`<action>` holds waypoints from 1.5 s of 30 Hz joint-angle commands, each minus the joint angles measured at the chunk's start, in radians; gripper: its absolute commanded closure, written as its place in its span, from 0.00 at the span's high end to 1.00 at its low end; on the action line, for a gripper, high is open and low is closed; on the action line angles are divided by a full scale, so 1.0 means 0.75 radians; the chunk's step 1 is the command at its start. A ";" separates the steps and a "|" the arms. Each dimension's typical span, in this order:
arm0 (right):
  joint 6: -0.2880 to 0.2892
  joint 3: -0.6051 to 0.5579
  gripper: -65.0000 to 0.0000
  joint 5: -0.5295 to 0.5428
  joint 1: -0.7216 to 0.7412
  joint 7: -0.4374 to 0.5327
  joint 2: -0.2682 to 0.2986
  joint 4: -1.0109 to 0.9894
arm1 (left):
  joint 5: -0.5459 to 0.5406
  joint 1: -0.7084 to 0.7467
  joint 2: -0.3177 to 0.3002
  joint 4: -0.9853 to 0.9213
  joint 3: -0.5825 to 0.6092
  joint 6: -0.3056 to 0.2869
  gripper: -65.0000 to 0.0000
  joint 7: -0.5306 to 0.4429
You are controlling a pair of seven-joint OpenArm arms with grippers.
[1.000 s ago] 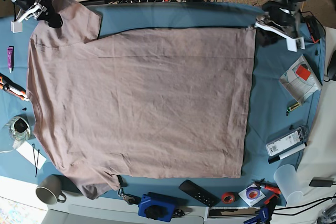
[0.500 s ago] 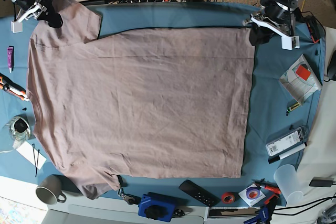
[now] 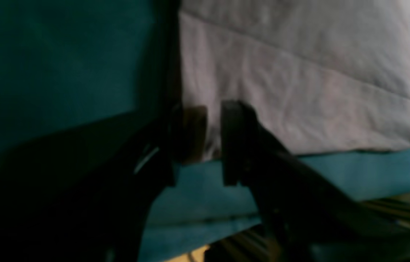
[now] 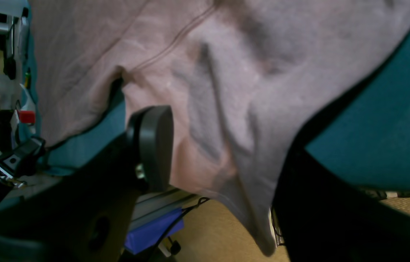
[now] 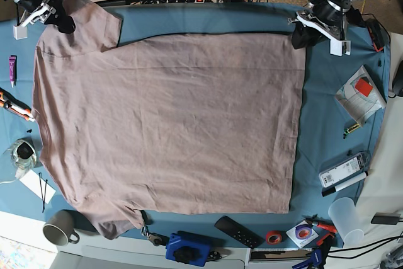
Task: Fold the T-shirt properly
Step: 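Lift the gripped shirt edge with both grippers and pull it taut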
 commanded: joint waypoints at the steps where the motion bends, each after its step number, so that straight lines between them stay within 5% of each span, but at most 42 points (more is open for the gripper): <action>1: -0.009 0.001 0.46 -0.058 -0.014 -0.050 0.012 0.005 | -0.022 0.007 -0.003 -0.002 -0.002 -0.018 0.29 0.003; 6: -0.009 0.001 0.44 -0.010 -0.010 -0.049 0.013 0.005 | -0.112 0.002 0.008 -0.023 -0.002 -0.083 0.29 -0.008; 10: -0.009 0.001 0.24 0.007 0.015 -0.050 0.012 0.005 | -0.126 -0.032 0.041 -0.024 -0.002 -0.101 0.28 -0.012; 15: -0.009 0.001 0.06 -0.037 0.034 -0.039 0.013 0.005 | -0.104 -0.066 0.063 -0.024 -0.002 -0.096 0.00 -0.021; 17: -0.009 0.001 0.00 -0.076 0.033 -0.030 0.012 0.005 | -0.038 -0.084 0.062 -0.023 -0.002 -0.097 0.00 -0.029; 26: -0.009 0.116 0.00 -0.207 0.033 0.014 0.012 0.006 | 0.054 -0.081 0.062 0.005 -0.018 -0.090 0.00 0.043; 30: -0.009 0.230 0.00 -0.191 0.032 0.013 0.020 0.006 | 0.045 -0.039 0.062 0.072 -0.050 -0.004 0.00 0.048; 41: -0.009 0.256 0.00 0.126 -0.064 -0.137 0.056 0.010 | 0.044 0.099 0.054 0.239 -0.097 0.005 0.00 0.084; 45: -0.009 0.256 0.00 0.126 -0.136 -0.137 0.056 0.011 | 0.045 0.157 0.055 0.309 -0.144 0.005 0.00 0.095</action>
